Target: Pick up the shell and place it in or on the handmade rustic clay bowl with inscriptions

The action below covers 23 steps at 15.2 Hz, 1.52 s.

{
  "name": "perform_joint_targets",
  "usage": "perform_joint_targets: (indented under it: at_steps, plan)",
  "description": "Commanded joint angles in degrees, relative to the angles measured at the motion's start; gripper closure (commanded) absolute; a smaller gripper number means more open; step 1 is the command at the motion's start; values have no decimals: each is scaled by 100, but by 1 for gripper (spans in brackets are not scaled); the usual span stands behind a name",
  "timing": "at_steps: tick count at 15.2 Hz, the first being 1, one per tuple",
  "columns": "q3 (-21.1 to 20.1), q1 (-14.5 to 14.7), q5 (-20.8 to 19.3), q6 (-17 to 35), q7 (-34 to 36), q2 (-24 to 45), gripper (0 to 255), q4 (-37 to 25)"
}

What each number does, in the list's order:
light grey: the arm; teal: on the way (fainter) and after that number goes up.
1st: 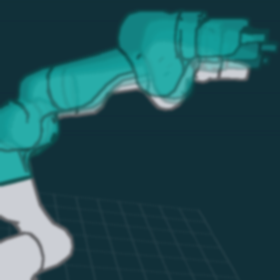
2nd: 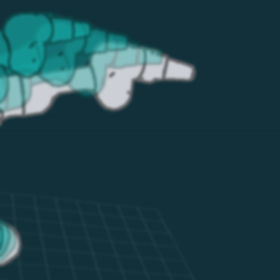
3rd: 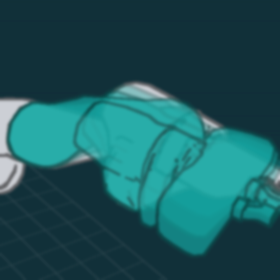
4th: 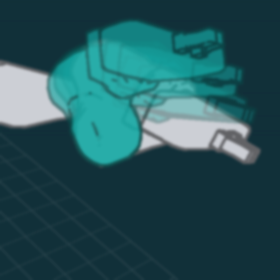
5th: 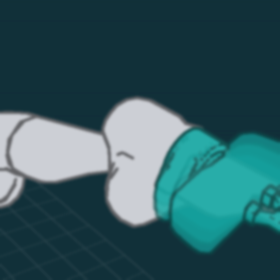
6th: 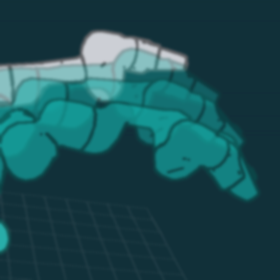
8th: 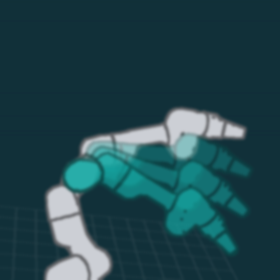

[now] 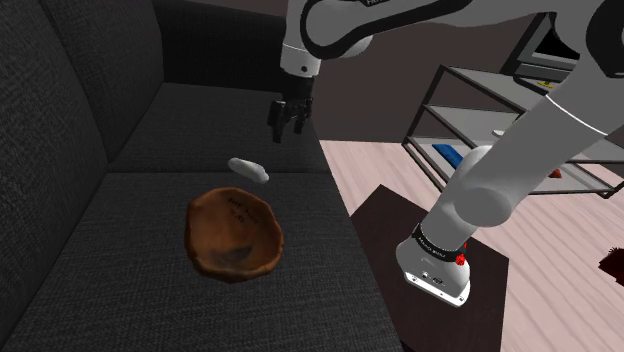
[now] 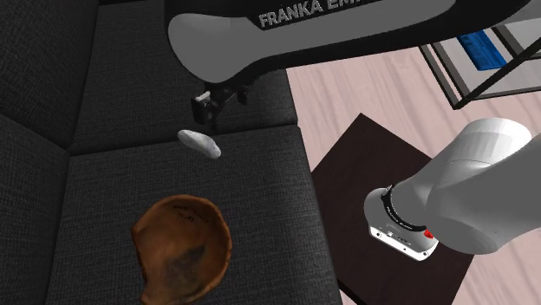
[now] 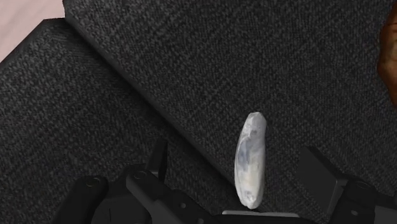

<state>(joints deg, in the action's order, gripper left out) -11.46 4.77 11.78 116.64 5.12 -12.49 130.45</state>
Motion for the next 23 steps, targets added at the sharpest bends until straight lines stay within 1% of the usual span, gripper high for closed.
perform_joint_targets:
  at_steps: [1,9,10,17,23]
  plan:
    - [-99,59,16,199,89,387,0,-197]
    - [-386,329,-146,760,476,2074,0,-1340]
    - [-385,334,-148,763,479,2087,0,-1350]
    - [-412,404,-180,1305,507,2392,0,-1118]
    - [-409,407,-180,1305,507,2391,0,-1118]
